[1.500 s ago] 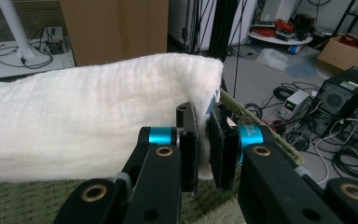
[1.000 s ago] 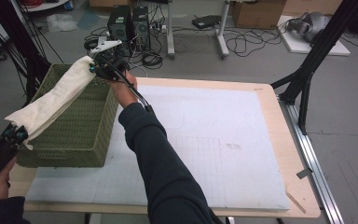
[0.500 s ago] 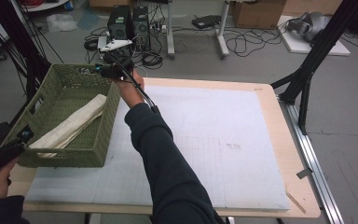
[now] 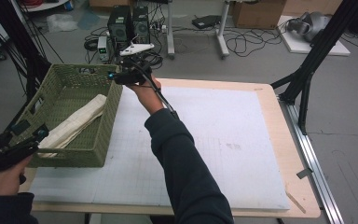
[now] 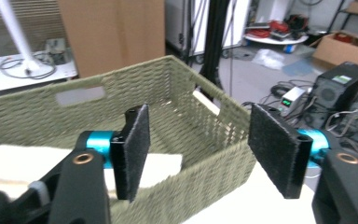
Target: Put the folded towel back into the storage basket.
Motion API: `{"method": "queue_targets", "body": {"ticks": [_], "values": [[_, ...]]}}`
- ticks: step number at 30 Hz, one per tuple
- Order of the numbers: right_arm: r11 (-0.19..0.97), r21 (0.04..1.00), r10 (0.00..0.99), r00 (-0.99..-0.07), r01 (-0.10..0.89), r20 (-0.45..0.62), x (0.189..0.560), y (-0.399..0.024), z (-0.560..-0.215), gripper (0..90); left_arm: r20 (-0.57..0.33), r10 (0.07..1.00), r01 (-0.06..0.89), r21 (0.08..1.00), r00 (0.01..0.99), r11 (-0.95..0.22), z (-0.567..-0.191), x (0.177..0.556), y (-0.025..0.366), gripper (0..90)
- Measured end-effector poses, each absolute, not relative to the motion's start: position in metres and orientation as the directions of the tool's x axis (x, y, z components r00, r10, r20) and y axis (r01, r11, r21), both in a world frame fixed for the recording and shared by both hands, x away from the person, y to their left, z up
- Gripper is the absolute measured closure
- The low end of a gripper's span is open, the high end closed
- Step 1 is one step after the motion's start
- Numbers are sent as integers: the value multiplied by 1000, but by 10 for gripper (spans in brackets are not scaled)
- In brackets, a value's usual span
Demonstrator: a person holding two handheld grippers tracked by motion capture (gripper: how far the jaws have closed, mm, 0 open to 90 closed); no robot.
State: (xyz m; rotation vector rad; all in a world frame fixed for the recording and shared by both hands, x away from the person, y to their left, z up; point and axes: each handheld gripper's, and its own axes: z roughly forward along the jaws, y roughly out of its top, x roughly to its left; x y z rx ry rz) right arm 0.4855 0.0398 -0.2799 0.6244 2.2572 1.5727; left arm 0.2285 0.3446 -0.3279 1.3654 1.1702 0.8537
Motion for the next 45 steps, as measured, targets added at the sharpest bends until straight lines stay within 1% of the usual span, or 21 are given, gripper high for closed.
{"method": "queue_targets", "body": {"ticks": [2,4,12,15,17,23,28,29,30,31,34,38,45], "values": [[292,943,518,-855,161,-15,481,30,-281,355,-124,956,179,981,265,78,-329,232,339,300],[293,943,518,-855,157,-18,476,21,-283,346,-126,952,182,980,279,76,-330,235,333,293],[303,939,525,-851,162,-23,464,-15,-297,245,-121,930,196,979,348,54,-332,249,307,282],[307,937,536,-843,165,-28,458,-32,-302,240,-123,918,207,977,377,46,-335,255,295,282],[303,937,546,-837,172,-22,455,-44,-304,215,-117,912,210,977,394,35,-335,258,286,282],[296,939,579,-815,176,-30,445,-80,-310,211,-105,891,212,977,443,9,-334,266,264,275],[298,937,604,-796,181,-38,433,-109,-315,187,-107,870,218,976,480,0,-335,275,242,226],[295,938,608,-793,184,-35,431,-116,-316,172,-109,865,217,976,489,0,-336,277,238,223],[294,936,616,-787,193,-31,429,-122,-316,136,-106,859,217,976,501,-6,-336,278,234,223],[289,937,629,-777,197,-31,426,-128,-317,126,-106,854,216,976,510,-8,-337,280,229,223],[276,940,644,-765,201,-25,416,-147,-320,124,-103,836,216,976,539,-19,-339,284,215,223],[286,937,674,-737,202,-47,402,-172,-326,119,-107,806,212,977,583,-24,-343,290,197,223],[291,927,713,-700,238,-44,375,-211,-342,117,-98,764,210,976,638,-51,-347,294,168,224]]}}
